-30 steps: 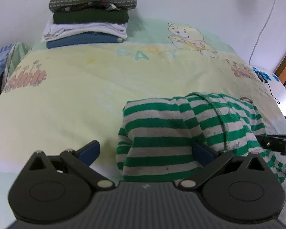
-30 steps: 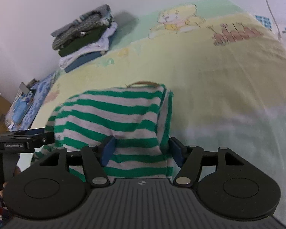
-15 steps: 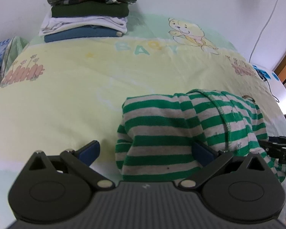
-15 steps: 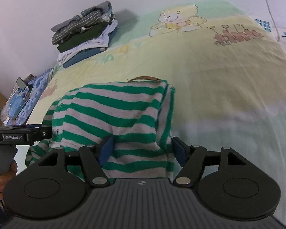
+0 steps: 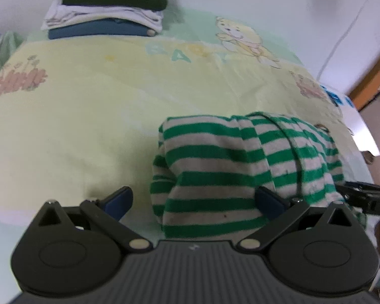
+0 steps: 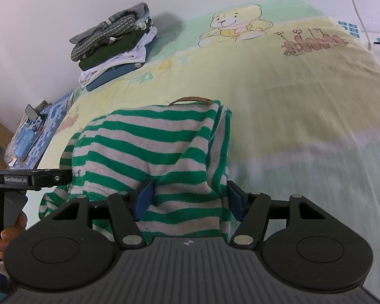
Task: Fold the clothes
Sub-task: 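Grasp the striped shirt bundle from opposite sides with both grippers, then lift the held shirt bundle with both grippers and carry it toward the clothes stack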
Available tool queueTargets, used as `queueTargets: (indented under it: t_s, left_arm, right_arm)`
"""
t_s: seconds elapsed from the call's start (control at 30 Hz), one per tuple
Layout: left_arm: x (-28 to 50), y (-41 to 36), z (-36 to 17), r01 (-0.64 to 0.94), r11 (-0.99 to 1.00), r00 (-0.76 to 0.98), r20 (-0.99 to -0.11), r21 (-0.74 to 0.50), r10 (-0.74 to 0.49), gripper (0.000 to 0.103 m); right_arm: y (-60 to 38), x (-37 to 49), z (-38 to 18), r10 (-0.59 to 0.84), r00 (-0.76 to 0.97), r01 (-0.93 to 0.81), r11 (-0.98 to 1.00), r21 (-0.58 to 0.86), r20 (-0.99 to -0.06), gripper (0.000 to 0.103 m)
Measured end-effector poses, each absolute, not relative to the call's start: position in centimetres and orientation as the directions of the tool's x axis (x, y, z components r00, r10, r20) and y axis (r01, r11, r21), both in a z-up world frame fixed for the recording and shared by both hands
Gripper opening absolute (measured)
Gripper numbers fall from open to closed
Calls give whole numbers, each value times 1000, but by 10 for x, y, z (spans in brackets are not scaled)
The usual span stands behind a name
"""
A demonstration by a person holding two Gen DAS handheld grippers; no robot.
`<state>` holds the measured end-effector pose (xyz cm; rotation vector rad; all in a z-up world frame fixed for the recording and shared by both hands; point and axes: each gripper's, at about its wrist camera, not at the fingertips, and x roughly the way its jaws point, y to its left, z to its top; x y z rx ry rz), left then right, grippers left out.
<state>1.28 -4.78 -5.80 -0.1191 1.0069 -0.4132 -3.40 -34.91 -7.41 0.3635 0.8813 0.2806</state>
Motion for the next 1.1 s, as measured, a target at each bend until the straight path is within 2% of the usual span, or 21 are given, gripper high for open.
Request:
queueTargets:
  t_s: [0.2, 0.4, 0.53, 0.63, 0.67, 0.73, 0.83, 0.97, 1.1]
  left_arm:
    - [5, -30, -63, 306, 877, 412, -779, -370, -472, 102]
    - [5, -53, -62, 384, 840, 383, -761, -384, -523, 100]
    - [5, -51, -64, 371, 816, 371, -735, -444, -568, 99]
    - [4, -51, -64, 350, 796, 352, -718, -494, -601, 95]
    - [1, -55, -63, 373, 805, 359, -728, -462, -584, 91]
    - [-3, -61, -62, 410, 814, 371, -740, -412, -561, 88]
    - [0, -51, -63, 386, 800, 370, -717, -460, -591, 80]
    - [-6, -51, -65, 357, 802, 398, -698, -480, -595, 76]
    - [-20, -56, -62, 334, 823, 451, -689, -459, -567, 67]
  right_arm:
    - [-350, -35, -75, 392, 607, -107, 902, 418, -691, 63]
    - [-347, -31, -77, 388, 621, -122, 906, 406, -680, 66]
    - [-351, -31, -75, 416, 596, -111, 890, 442, -687, 55]
    - [-356, -32, -74, 455, 562, -138, 875, 465, -690, 47]
    - [-356, -32, -73, 462, 554, -155, 874, 460, -692, 45]
    - [-358, -29, -74, 477, 544, -160, 866, 473, -690, 45]
    - [-363, -24, -79, 504, 547, -123, 838, 531, -669, 52]
    - [-359, -29, -79, 497, 573, -124, 838, 531, -652, 54]
    - [-359, -31, -76, 489, 570, -118, 844, 523, -660, 41]
